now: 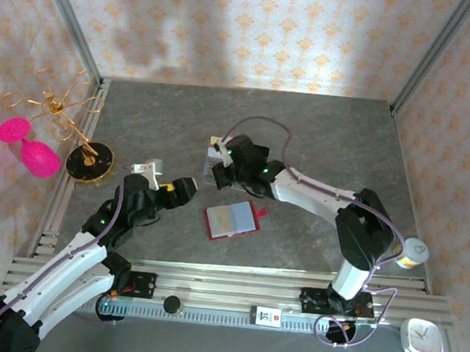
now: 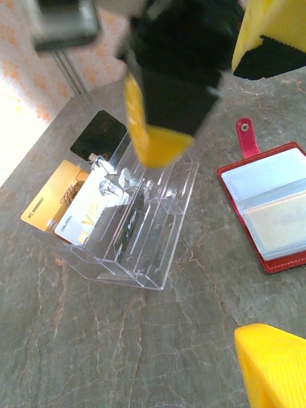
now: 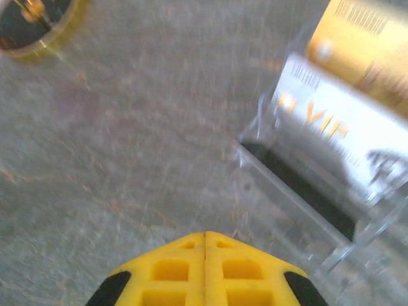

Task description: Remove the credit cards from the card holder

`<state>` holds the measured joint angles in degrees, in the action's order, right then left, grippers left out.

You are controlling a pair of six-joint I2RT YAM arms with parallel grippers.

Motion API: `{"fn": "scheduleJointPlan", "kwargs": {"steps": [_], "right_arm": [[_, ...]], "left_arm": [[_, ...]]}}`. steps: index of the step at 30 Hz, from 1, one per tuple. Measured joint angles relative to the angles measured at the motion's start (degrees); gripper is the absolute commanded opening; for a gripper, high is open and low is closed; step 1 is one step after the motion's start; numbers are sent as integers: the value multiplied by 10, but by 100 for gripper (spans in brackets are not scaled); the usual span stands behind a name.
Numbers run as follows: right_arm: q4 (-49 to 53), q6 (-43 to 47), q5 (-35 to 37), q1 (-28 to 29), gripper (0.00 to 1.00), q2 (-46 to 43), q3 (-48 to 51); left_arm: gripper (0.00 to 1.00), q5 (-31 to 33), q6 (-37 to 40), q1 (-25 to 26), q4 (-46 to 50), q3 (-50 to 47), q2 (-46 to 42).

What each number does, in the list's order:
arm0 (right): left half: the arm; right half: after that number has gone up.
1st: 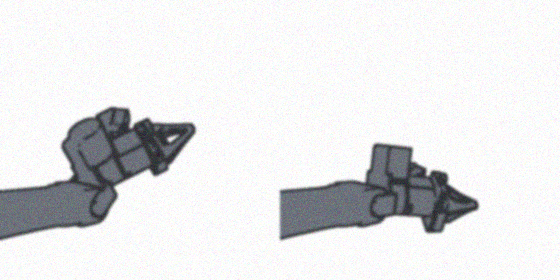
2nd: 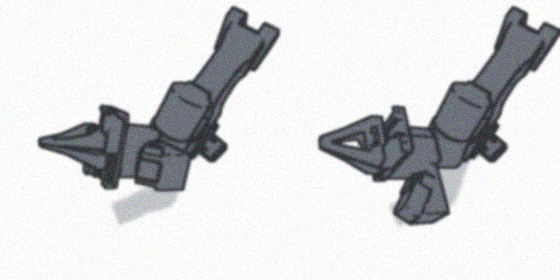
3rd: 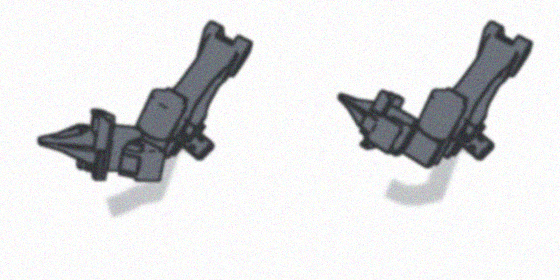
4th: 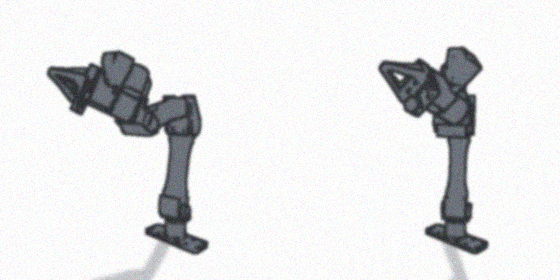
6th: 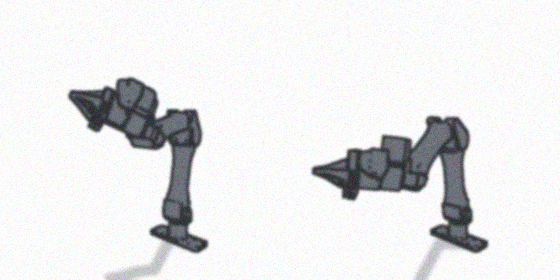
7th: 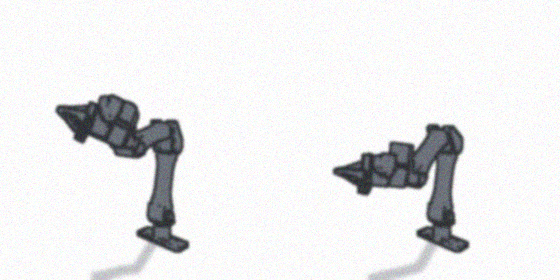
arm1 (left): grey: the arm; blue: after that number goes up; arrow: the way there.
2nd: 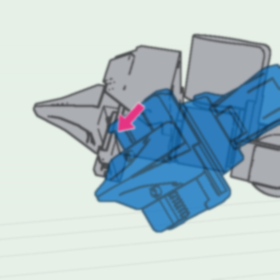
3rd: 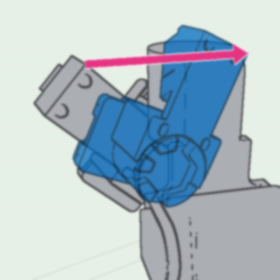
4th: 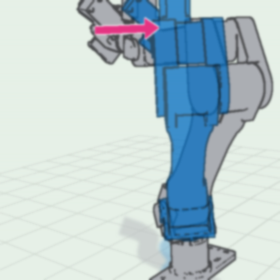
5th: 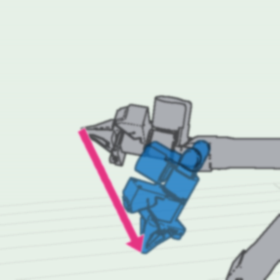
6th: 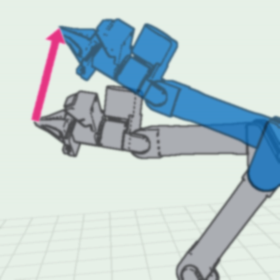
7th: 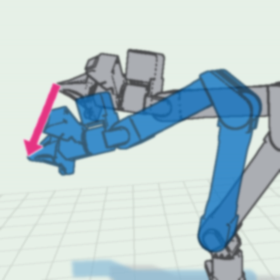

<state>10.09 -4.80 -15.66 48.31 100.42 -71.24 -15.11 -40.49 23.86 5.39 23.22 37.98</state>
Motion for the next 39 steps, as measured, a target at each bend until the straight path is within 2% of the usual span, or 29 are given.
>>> {"fn": "scheduleJointPlan", "kwargs": {"steps": [6, 17, 29, 31, 35, 37, 39], "right_arm": [[15, -61, 68, 19, 0, 59, -3], [69, -74, 179, 16, 0, 156, -141], [108, -74, 227, 14, 0, 201, -221], [106, -74, 228, 14, 7, 200, -219], [89, -78, 227, 16, 28, 165, -166], [82, -81, 220, 18, 35, 128, -123], [66, -86, 208, 22, 38, 79, -71]], "left_arm": [[99, 0, 0, 0, -2, -3, -3], [99, -4, 0, 0, -3, -21, -36], [99, -10, -2, 0, -3, -25, -47], [99, -12, -6, 0, -3, -31, -50], [99, -14, -17, 0, -7, -46, -56], [99, -17, -24, 0, -13, -53, -57], [99, -23, -31, 0, -24, -60, -57]]}}
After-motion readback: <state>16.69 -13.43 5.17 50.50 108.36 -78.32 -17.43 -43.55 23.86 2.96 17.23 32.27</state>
